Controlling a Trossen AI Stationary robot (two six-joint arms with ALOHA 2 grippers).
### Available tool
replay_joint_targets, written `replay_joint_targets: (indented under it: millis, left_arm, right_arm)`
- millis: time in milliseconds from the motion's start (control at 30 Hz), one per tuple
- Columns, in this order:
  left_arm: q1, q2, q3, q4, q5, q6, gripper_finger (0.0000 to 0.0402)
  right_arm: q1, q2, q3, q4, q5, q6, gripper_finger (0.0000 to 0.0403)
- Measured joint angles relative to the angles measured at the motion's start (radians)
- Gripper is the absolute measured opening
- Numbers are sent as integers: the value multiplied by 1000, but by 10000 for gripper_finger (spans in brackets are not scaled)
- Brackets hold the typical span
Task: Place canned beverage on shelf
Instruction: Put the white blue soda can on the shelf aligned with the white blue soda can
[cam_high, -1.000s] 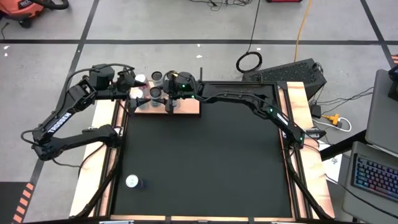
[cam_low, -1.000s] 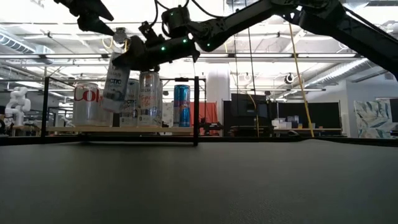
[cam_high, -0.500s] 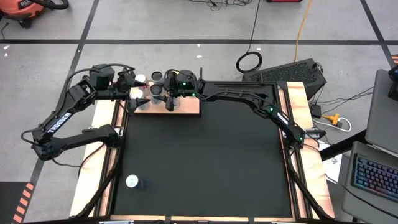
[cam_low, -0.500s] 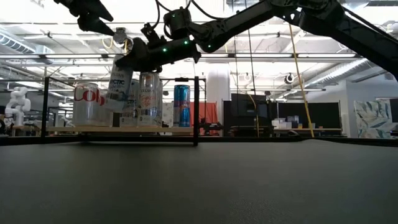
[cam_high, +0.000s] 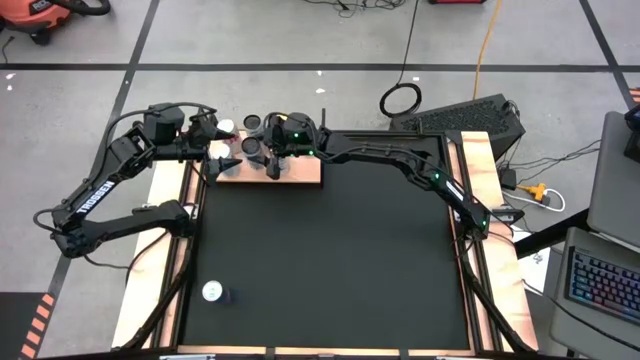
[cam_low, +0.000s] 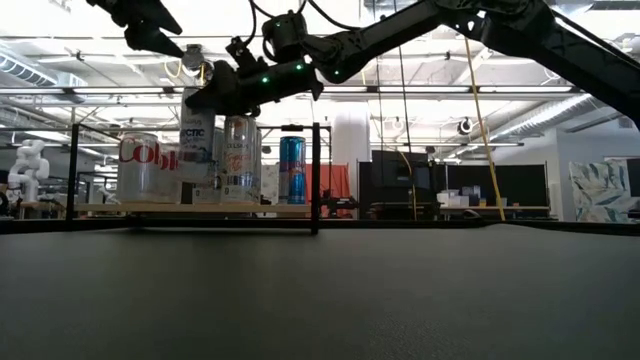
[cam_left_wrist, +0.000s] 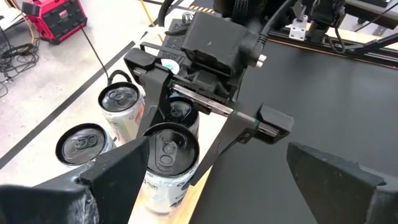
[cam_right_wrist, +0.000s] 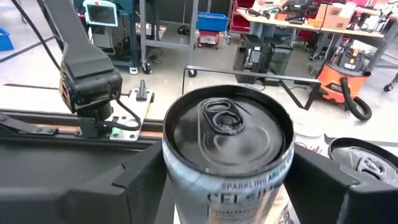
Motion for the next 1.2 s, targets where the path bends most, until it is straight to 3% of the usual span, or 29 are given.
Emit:
replay_joint_targets:
  millis: [867,1200]
  left_arm:
    - [0,0,0,-8,0,0,382]
    - [0,0,0,-34,-2,3,382]
  right_arm:
    - [7,-52,2,33,-4,24,279]
    - [43,-151,1,-286,-6,-33,279]
